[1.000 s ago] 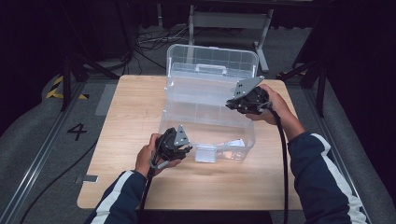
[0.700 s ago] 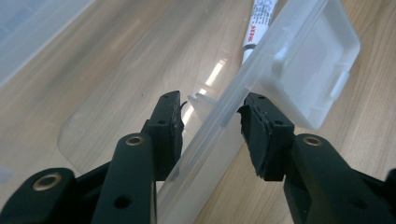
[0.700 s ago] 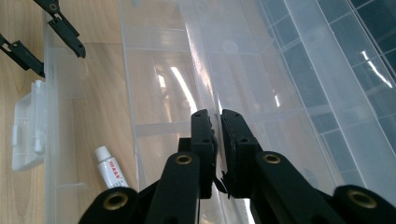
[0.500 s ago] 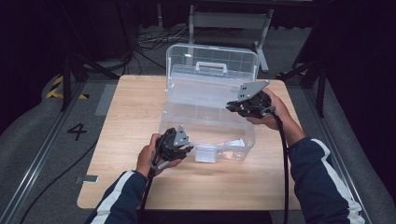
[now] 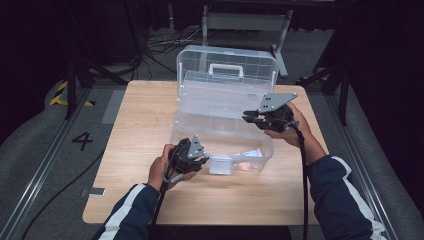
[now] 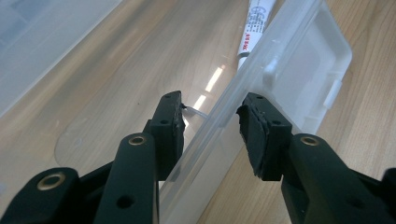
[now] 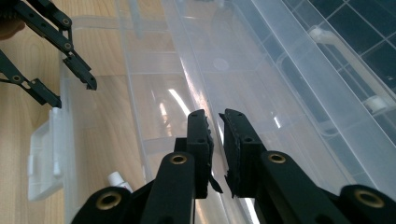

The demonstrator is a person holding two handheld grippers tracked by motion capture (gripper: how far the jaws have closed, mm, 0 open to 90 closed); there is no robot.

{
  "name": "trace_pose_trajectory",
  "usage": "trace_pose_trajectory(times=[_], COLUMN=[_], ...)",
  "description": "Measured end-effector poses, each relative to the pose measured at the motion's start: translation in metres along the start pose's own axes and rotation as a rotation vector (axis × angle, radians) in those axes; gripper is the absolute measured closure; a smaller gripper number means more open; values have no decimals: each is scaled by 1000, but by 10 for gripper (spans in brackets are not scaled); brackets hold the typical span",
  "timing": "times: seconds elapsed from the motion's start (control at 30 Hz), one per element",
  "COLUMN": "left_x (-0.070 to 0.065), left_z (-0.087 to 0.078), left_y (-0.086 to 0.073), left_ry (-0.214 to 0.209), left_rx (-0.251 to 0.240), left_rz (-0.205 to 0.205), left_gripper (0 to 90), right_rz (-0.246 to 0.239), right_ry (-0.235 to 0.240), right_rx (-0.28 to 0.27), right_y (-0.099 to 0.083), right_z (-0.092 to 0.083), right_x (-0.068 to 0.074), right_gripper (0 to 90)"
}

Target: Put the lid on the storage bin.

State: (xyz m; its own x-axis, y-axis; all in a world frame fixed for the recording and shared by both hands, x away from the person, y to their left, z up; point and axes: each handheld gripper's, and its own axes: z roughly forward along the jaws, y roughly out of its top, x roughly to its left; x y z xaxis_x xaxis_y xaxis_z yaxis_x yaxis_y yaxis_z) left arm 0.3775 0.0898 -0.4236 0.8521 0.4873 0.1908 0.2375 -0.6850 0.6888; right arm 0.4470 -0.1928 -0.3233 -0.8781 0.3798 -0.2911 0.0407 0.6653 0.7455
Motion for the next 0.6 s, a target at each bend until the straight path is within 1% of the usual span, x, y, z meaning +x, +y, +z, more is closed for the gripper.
trace_pose_trajectory(times=[0.17, 0.3, 0.33, 0.43, 0.47, 0.6], left_x=[-3, -3, -3, -3, -3, -4], left_z=[0, 0, 0, -1, 0, 0], left_y=[0, -1, -1, -1, -1, -2], left_ry=[8, 12, 9, 13, 17, 22], left_rx=[-6, -11, -11, -9, -9, -13], left_rz=[0, 10, 10, 18, 26, 31], left_gripper=[605, 606, 605, 605, 605, 604], right_rz=[9, 37, 50, 69, 72, 72], right_ry=[-9, -29, -29, -28, -29, -37], right_rx=[-20, -53, -70, -89, -92, -101], right_y=[-4, -8, -10, -12, -13, -15], right_z=[-1, -3, -2, -3, -3, -4], right_x=[6, 10, 11, 11, 11, 15], right_gripper=[807, 795, 795, 793, 792, 791])
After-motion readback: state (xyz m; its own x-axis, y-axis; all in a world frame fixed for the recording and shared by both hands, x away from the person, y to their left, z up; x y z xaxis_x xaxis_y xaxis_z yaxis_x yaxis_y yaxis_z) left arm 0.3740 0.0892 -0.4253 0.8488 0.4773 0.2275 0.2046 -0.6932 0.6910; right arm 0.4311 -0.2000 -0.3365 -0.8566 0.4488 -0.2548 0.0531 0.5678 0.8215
